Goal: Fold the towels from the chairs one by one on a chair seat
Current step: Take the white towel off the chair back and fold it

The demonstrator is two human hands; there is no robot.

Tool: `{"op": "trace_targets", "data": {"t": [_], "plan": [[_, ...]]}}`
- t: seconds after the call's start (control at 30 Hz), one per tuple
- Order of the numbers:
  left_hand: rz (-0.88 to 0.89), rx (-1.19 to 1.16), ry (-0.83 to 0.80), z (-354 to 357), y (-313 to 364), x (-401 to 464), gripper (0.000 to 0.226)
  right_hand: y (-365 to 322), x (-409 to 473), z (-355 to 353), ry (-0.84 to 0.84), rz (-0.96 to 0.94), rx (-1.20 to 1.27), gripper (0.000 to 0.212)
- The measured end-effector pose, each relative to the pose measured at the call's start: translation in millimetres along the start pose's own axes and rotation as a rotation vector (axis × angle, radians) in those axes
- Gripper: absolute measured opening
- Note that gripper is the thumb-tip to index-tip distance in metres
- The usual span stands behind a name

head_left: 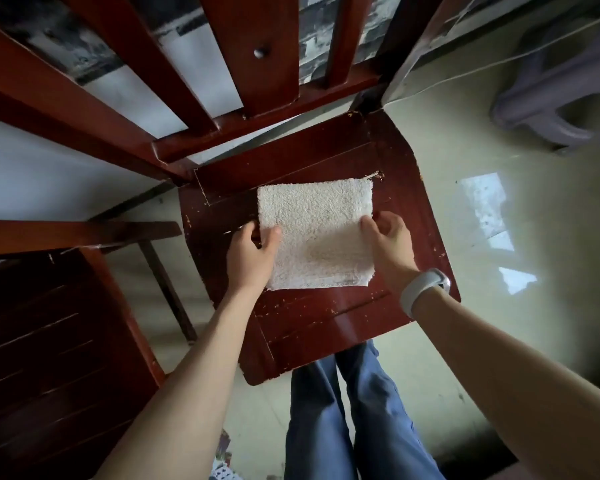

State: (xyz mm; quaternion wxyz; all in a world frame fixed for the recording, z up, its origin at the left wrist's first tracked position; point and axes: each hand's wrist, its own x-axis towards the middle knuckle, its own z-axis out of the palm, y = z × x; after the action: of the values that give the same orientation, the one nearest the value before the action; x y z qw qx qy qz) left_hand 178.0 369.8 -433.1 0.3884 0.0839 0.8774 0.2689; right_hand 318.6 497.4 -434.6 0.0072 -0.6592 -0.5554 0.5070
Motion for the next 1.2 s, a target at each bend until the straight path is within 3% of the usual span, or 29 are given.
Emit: {"op": "trace_targets", "data": {"t": [0.07, 0.13, 0.2, 0.23, 0.3, 0.43, 0.53, 0.57, 0.77, 0.87, 0.93, 1.03, 1.2], "plan": [[-0.09, -0.088, -0.024, 5, 3, 2, 0.055, 8, -2, 3, -0.009, -0.009, -0.033, 0.013], [-0.189, -0.156, -0.045, 7, 7, 6, 0.054, 8, -2, 5, -0.017, -0.038, -0.007, 0.032], [-0.258, -0.24, -0.071, 7, 8, 10, 0.031, 4, -3, 5, -0.049, -0.015, 0.067, 0.041], [-0.28, -0.276, -0.079, 5, 10, 10, 0.014, 1, -3, 5, -0.076, 0.005, 0.095, 0.044], [-0.272, -0.349, -0.109, 2, 13, 8, 0.02, -1, -2, 4, -0.14, 0.041, 0.131, 0.036], [-0.198, -0.388, -0.156, -8, 16, -4, 0.012, -1, -6, -5, -0.226, 0.111, 0.317, 0.013], [-0.085, -0.185, -0.175, -17, 20, -25, 0.063, 1, -17, -20, -0.222, 0.104, 0.36, 0.01], [-0.035, -0.135, -0.152, -19, 23, -35, 0.068, 2, -23, -27, -0.21, 0.084, 0.338, 0.01], [0.196, -0.068, -0.14, -18, 63, -110, 0.043, 9, -77, -93, -0.202, 0.1, 0.356, 0.033], [0.226, -0.132, -0.183, -8, 95, -149, 0.029, 13, -104, -135, -0.149, 0.06, 0.421, 0.02], [0.271, -0.121, -0.227, 3, 120, -173, 0.035, 16, -117, -169, -0.098, 0.031, 0.476, 0.011], [0.39, -0.027, -0.261, 28, 161, -204, 0.049, 24, -130, -230, 0.001, -0.014, 0.497, 0.016], [0.568, 0.074, -0.273, 102, 236, -269, 0.049, 53, -140, -350, 0.12, -0.052, 0.562, 0.021]]}}
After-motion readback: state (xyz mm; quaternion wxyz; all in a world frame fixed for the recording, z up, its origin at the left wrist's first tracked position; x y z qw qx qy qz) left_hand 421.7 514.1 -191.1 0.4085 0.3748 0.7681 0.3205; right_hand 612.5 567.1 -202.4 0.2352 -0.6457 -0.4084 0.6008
